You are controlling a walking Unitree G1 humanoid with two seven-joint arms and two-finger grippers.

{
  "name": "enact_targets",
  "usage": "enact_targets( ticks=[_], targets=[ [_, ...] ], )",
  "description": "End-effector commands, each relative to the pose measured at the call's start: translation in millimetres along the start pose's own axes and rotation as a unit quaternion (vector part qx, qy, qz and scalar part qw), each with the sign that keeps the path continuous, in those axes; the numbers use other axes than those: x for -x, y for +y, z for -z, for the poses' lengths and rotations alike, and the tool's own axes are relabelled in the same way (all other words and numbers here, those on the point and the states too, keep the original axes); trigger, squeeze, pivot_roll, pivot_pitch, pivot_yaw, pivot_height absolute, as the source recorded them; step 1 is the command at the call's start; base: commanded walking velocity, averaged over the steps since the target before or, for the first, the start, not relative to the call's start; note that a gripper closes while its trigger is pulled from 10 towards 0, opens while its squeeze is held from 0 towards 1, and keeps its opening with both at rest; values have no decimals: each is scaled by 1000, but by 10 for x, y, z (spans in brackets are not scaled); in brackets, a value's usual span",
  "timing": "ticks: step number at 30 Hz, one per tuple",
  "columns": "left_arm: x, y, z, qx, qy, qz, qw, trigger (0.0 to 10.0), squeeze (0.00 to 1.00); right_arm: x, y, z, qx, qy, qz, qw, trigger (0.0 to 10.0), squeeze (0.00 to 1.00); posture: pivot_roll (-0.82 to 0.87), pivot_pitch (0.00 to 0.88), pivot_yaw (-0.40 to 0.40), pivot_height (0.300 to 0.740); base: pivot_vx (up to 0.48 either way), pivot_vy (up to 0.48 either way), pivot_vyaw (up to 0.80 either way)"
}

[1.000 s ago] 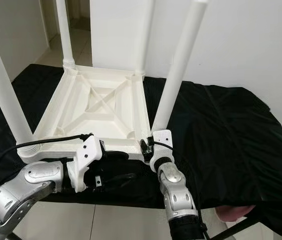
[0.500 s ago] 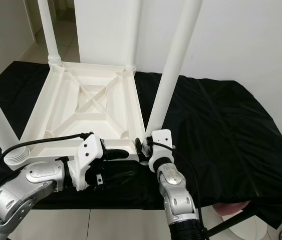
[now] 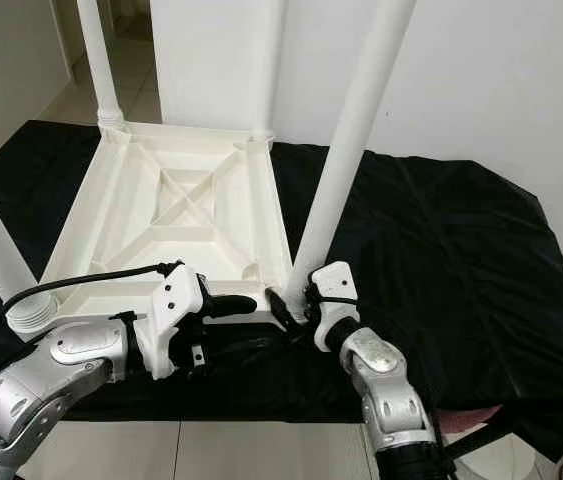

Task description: Building children table

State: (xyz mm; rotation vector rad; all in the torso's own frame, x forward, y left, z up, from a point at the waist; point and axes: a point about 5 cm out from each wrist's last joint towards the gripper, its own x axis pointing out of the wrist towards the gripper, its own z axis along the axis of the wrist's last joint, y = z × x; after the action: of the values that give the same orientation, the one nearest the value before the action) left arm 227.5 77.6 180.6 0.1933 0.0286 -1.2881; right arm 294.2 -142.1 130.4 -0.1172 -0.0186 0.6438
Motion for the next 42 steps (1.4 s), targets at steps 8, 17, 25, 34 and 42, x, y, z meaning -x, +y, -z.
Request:
enact_targets(
  ticks=[8,17,25,34,42],
  targets=[
    [-11,-54,1,6,-1,33,999,10000,0,-146,-44,120,0,15,-83,996,10000,0,33,0,-73,740,0,0,0],
    [9,-50,-9,7,0,36,999,10000,0,-236,-14,204,-10,24,-108,994,0,0,43,0,-68,740,0,0,0],
    [19,-50,-10,10,1,35,999,10000,0,-180,-4,259,-31,18,-108,994,4431,0,44,0,-77,740,0,0,0],
    [20,-48,-5,12,0,35,999,10000,0,-150,12,310,-35,38,-14,999,10000,0,33,0,-79,740,0,0,0],
    [3,-63,1,17,-1,43,999,10000,0,-95,-34,298,-52,71,203,975,10000,0,20,0,-77,740,0,0,0]
  ],
)
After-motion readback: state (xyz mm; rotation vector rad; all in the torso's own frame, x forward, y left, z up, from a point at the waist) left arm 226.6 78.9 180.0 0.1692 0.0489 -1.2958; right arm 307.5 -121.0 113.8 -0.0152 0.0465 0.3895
